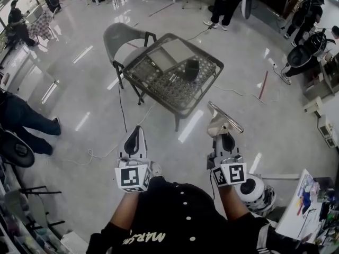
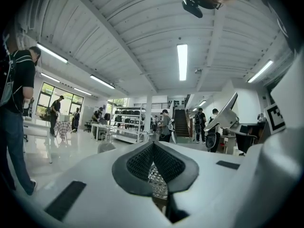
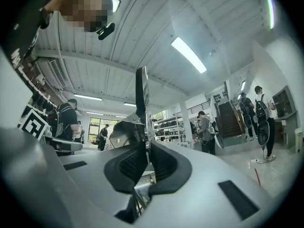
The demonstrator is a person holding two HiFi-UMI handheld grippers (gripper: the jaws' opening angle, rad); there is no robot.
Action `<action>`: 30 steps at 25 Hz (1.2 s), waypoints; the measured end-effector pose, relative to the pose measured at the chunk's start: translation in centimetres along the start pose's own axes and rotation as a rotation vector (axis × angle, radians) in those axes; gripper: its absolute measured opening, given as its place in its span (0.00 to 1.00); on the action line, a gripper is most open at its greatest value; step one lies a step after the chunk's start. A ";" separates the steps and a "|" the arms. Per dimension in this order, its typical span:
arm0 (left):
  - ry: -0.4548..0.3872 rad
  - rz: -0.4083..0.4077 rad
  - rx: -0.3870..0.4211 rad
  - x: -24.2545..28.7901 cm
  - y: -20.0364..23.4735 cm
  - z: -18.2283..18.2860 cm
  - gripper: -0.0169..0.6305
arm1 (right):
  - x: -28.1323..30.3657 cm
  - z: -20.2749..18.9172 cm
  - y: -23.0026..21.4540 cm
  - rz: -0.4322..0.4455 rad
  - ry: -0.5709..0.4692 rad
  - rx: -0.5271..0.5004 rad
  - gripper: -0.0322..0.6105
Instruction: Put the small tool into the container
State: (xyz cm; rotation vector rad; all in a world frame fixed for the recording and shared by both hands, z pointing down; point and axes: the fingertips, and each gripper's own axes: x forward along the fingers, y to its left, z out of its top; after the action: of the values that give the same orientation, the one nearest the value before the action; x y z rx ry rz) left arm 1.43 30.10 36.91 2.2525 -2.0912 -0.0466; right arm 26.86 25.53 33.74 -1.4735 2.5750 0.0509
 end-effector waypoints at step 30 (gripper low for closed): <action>0.001 -0.045 -0.027 7.3 10.6 0.7 0.07 | 12.8 -2.0 5.4 -0.007 -0.011 -0.001 0.08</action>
State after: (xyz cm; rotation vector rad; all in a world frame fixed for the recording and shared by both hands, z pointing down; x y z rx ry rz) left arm -8.66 22.02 37.17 2.2837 -2.0264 -0.0750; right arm 15.63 17.18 33.28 -1.4778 2.5616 0.0587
